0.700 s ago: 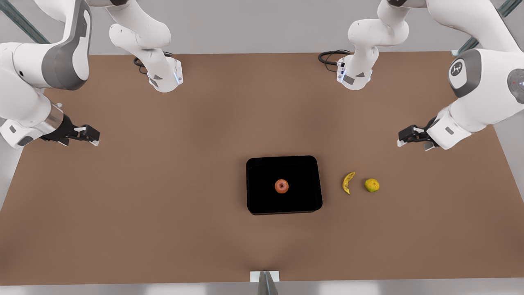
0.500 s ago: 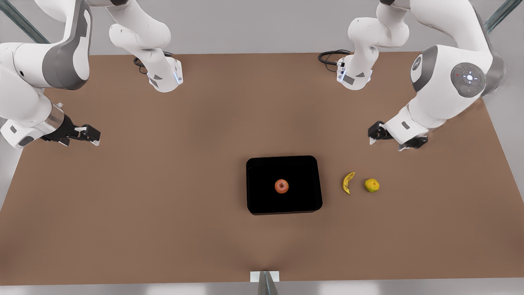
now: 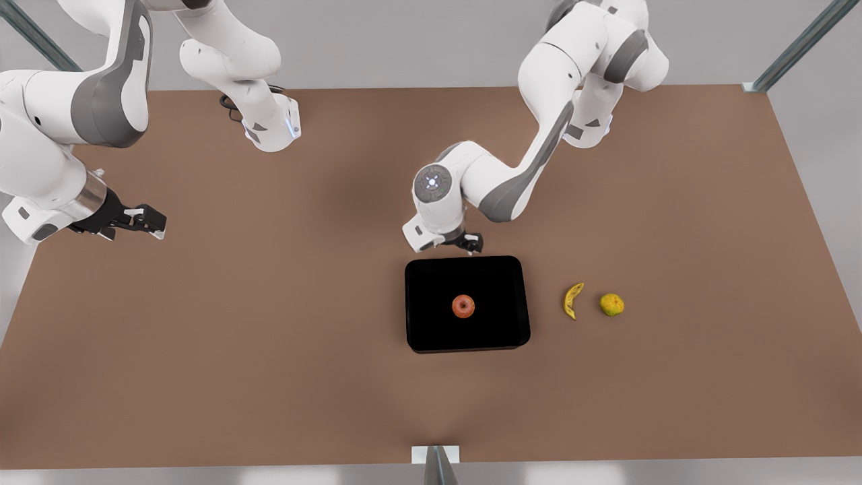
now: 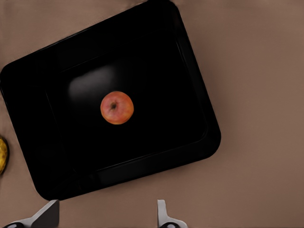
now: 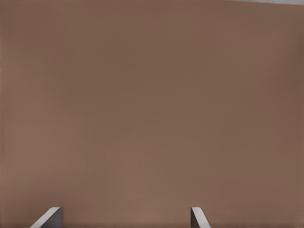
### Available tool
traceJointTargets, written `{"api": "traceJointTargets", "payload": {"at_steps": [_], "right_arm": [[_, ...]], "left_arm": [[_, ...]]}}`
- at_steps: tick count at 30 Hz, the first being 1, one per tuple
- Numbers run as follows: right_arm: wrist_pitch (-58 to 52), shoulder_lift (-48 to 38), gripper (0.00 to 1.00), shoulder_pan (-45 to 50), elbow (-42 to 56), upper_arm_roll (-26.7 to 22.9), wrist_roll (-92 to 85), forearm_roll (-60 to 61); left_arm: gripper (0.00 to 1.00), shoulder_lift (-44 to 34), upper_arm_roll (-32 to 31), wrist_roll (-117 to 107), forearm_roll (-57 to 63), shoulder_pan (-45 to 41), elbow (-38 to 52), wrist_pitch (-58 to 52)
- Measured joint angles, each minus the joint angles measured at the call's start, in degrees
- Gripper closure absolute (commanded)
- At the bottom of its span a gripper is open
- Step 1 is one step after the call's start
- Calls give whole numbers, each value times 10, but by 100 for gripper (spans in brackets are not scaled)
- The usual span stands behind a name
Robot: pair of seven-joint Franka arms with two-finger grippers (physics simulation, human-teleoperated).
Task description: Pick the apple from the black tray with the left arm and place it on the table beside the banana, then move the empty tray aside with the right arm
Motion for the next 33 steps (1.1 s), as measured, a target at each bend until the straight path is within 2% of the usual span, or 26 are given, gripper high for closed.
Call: {"api": "traceJointTargets", "payload": {"at_steps": [6,14,17,22,33], "right_arm": [[0,0,0,0,0,0,-1,0],[0,0,0,-1,0,0,-2,-1],[0,0,0,-1,0,0,-2,-1],[0,0,0,1,0,0,-2,-1],[0,0,0,0,0,1,-2,-1]], "left_arm": [[0,71,1,-83,-4,21,8,71],[0,113,1,-162,-8,40,3,141],[0,114,-4,-182,-18,53,-54,206],[0,115,-11,-207,-33,53,-81,286],[0,94,1,-203,-34,63,-124,340]]}}
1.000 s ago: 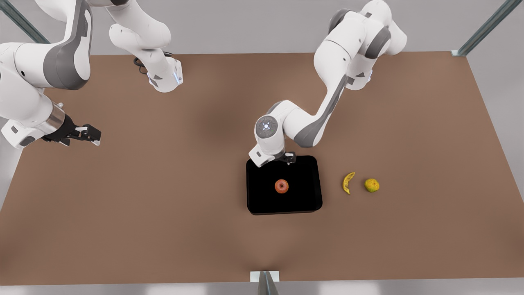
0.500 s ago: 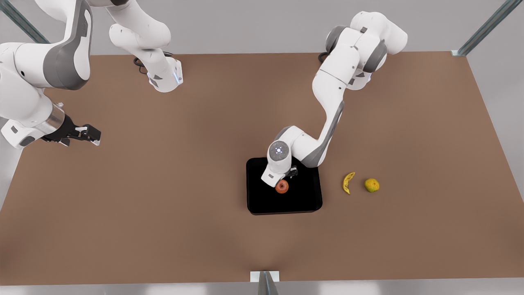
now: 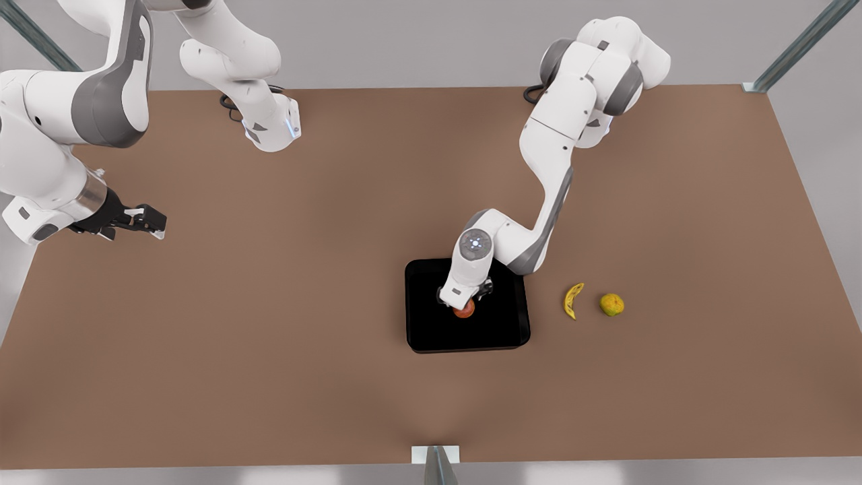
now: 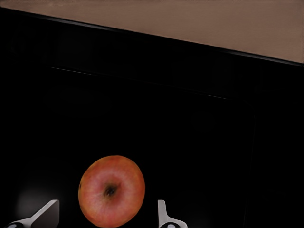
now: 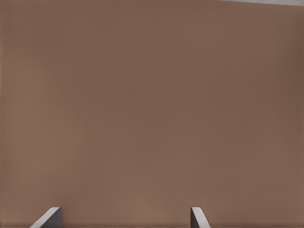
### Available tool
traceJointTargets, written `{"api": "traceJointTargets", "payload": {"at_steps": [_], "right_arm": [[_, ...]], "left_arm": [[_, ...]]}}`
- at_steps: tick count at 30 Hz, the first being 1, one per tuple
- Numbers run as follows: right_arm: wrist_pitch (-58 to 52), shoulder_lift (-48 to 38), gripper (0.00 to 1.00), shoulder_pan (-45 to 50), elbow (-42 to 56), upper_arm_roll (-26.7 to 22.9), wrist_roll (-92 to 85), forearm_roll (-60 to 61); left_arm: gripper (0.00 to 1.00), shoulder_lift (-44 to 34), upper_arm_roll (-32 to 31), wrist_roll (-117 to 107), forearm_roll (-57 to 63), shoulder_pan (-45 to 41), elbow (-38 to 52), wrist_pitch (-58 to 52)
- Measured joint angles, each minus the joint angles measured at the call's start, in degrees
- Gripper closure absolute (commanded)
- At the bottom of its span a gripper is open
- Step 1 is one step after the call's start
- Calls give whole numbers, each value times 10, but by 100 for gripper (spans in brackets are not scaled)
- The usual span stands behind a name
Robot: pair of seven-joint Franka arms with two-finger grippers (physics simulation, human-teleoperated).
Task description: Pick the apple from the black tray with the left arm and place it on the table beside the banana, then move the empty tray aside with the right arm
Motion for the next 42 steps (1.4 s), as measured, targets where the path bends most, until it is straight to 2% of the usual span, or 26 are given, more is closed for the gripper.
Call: {"api": "traceJointTargets", "payload": {"at_steps": [23,24,25,26,31,37,42], "right_arm": [[0,0,0,0,0,0,0,0],[0,0,0,0,0,0,0,0],[0,0,0,0,0,0,0,0],[0,0,0,0,0,0,0,0],[0,0,0,0,0,0,0,0],[0,0,0,0,0,0,0,-1],[0,2,0,0,0,5,0,0]], "left_arm": [[0,30,13,20,1,0,6,42],[3,30,13,21,1,0,6,44],[19,30,13,21,1,0,6,46],[26,31,13,21,2,-1,6,48],[28,28,14,20,6,-4,5,48],[27,-67,16,32,27,3,4,-65],[28,-151,17,94,28,99,-4,-188]]}}
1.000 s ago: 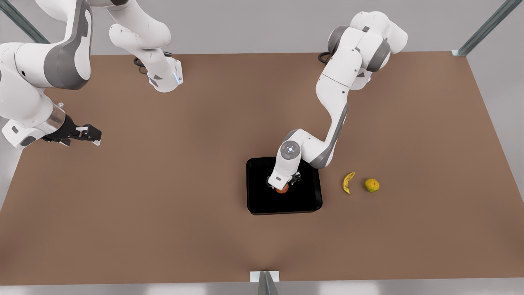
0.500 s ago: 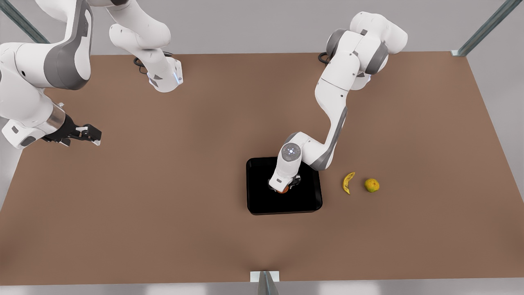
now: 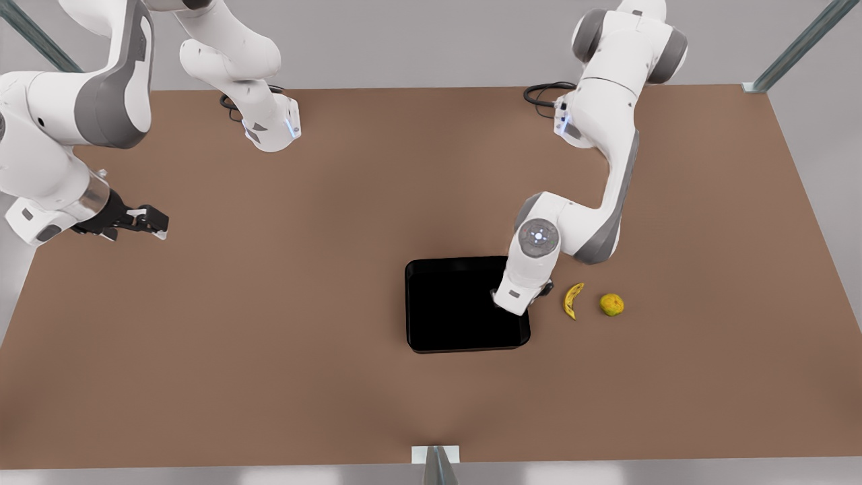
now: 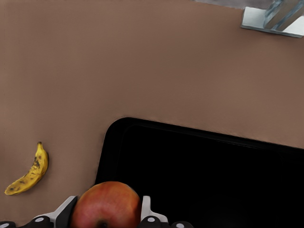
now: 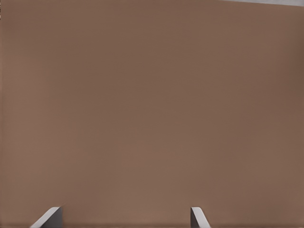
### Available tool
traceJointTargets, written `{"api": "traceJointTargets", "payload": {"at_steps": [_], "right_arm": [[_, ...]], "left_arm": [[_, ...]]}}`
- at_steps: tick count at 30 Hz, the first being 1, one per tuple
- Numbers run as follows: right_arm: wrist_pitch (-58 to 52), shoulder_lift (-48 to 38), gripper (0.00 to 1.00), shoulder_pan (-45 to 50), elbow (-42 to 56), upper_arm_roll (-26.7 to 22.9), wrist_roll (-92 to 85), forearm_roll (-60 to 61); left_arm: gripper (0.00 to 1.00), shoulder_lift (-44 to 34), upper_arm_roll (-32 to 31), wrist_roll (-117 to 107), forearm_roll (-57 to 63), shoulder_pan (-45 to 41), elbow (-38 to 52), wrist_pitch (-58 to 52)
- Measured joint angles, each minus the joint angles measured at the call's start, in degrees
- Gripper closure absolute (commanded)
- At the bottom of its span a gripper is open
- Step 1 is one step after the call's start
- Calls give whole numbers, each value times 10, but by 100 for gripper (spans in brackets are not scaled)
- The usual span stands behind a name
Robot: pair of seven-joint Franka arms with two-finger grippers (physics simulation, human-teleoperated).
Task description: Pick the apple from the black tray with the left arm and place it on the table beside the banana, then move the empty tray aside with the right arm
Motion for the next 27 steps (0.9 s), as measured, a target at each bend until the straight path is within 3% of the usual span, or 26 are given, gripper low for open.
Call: {"api": "traceJointTargets", "payload": {"at_steps": [4,8,15,25,26,27], "right_arm": [[0,0,0,3,0,3,1,1],[0,-1,0,-2,0,17,4,2],[1,9,0,46,0,141,64,76],[79,161,0,168,12,155,171,64],[90,171,0,170,13,155,182,61],[102,180,0,171,17,154,195,58]], "left_arm": [[28,-12,0,93,-2,120,-1,-52],[28,-2,0,193,-4,179,-2,-67],[28,79,0,332,-4,198,32,-22],[27,127,-1,454,-6,198,27,57],[2,128,-1,463,-6,198,27,63],[0,129,-1,472,-7,198,27,68]]}}
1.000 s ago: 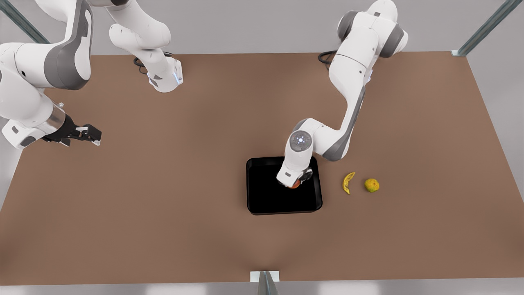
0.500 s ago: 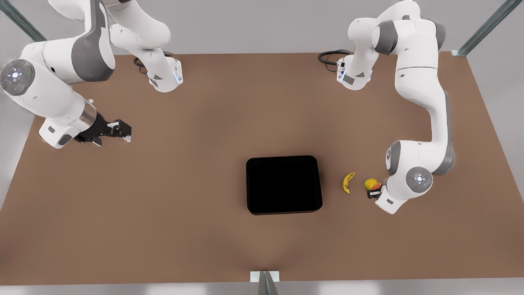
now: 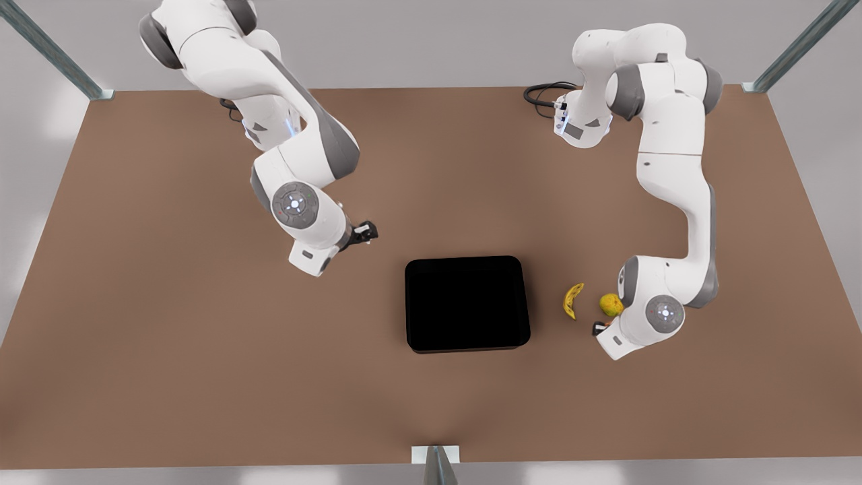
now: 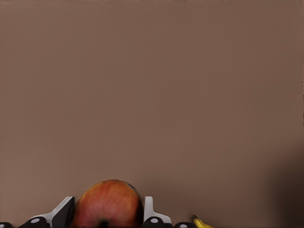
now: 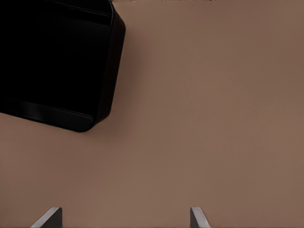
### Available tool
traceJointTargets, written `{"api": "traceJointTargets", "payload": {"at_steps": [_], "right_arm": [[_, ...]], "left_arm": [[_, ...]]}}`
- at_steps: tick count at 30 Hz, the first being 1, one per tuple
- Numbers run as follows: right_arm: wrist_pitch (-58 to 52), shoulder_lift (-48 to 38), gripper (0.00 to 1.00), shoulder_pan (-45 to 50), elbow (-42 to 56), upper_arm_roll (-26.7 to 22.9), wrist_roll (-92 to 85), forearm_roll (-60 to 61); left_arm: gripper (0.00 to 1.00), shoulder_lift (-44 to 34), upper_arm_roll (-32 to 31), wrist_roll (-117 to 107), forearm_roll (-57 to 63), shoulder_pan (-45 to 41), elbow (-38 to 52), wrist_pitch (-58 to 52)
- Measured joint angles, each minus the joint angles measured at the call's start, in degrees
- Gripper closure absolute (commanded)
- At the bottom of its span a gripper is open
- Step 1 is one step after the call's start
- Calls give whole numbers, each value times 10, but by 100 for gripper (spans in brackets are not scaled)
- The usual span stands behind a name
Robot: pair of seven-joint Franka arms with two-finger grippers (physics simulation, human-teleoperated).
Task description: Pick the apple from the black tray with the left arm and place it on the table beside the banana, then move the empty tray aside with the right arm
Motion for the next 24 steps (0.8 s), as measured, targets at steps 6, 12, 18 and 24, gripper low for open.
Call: {"api": "traceJointTargets", "payload": {"at_steps": [6,12,18,24], "right_arm": [[40,25,0,2,39,-1,99,-6],[72,93,0,27,86,-1,186,-8],[124,137,0,51,89,-1,258,-9],[188,178,0,67,90,0,314,-23]], "left_arm": [[0,-46,2,40,-12,1,7,-9],[0,-249,29,30,-80,20,72,-238],[0,-337,113,20,-127,13,36,-393],[0,-365,117,15,-145,18,-39,-404]]}}
